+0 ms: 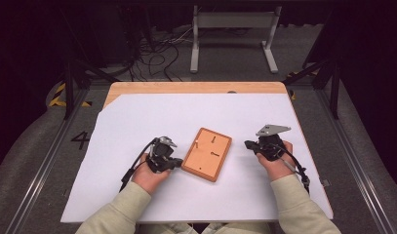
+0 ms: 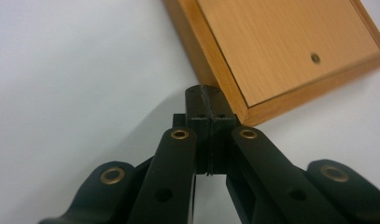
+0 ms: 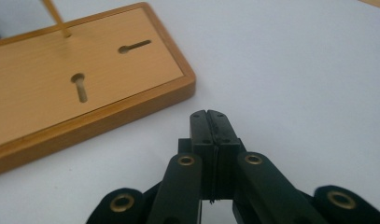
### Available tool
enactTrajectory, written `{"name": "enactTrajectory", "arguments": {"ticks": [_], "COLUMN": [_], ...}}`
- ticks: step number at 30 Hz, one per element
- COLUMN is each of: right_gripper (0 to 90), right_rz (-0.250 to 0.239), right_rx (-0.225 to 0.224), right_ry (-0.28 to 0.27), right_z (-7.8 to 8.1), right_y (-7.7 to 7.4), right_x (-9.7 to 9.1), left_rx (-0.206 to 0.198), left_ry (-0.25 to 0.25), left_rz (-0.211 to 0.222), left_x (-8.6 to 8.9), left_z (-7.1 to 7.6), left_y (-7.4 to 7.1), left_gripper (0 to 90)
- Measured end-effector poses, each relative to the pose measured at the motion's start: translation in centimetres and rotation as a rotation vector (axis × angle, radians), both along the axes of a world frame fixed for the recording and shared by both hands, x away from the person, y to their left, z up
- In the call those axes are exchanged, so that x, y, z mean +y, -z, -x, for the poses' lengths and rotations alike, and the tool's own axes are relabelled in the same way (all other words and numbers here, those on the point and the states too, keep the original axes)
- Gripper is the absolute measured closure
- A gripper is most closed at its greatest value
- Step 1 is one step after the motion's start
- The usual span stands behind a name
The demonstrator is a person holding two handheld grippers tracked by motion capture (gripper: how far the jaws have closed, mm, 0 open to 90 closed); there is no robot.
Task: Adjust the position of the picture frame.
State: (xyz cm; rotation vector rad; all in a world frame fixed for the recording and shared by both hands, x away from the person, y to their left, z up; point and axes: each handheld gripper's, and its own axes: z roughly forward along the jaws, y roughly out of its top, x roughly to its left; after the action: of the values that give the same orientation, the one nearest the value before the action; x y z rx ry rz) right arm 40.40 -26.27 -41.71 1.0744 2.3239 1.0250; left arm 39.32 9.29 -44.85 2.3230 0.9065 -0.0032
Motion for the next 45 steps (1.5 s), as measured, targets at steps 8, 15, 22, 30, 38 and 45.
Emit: {"name": "enactTrajectory", "arguments": {"ticks": [8,15,22,30,38,45], "right_gripper": [90.0,90.0,90.0,90.0,90.0,90.0], "right_rz": [-0.030,-0.040,0.006,0.055,0.055,0.073], "right_rx": [0.025,0.085,0.112,0.165,0.216,0.220], "right_ry": [0.029,0.020,0.052,0.048,-0.112,-0.343], "right_z": [0.3,-0.8,-4.1,-7.4,-8.6,-7.7], "right_y": [-0.1,0.3,1.0,1.5,2.2,2.0], "right_x": [-1.9,-1.3,1.0,4.4,9.1,15.4], "left_rx": [-0.016,-0.049,-0.039,-0.094,-0.123,-0.088], "left_ry": [0.120,0.178,0.132,-0.009,-0.113,-0.169], "left_rz": [-0.006,0.022,0.044,0.083,0.090,0.065], "left_x": [-3.4,-6.9,-6.0,-0.6,2.6,4.8], "left_z": [2.8,4.0,3.5,1.6,0.4,-0.3], "left_y": [0.0,0.3,-0.4,-1.8,-2.1,-1.4], "left_gripper": [90.0,89.9,89.7,89.7,89.6,89.6]}}
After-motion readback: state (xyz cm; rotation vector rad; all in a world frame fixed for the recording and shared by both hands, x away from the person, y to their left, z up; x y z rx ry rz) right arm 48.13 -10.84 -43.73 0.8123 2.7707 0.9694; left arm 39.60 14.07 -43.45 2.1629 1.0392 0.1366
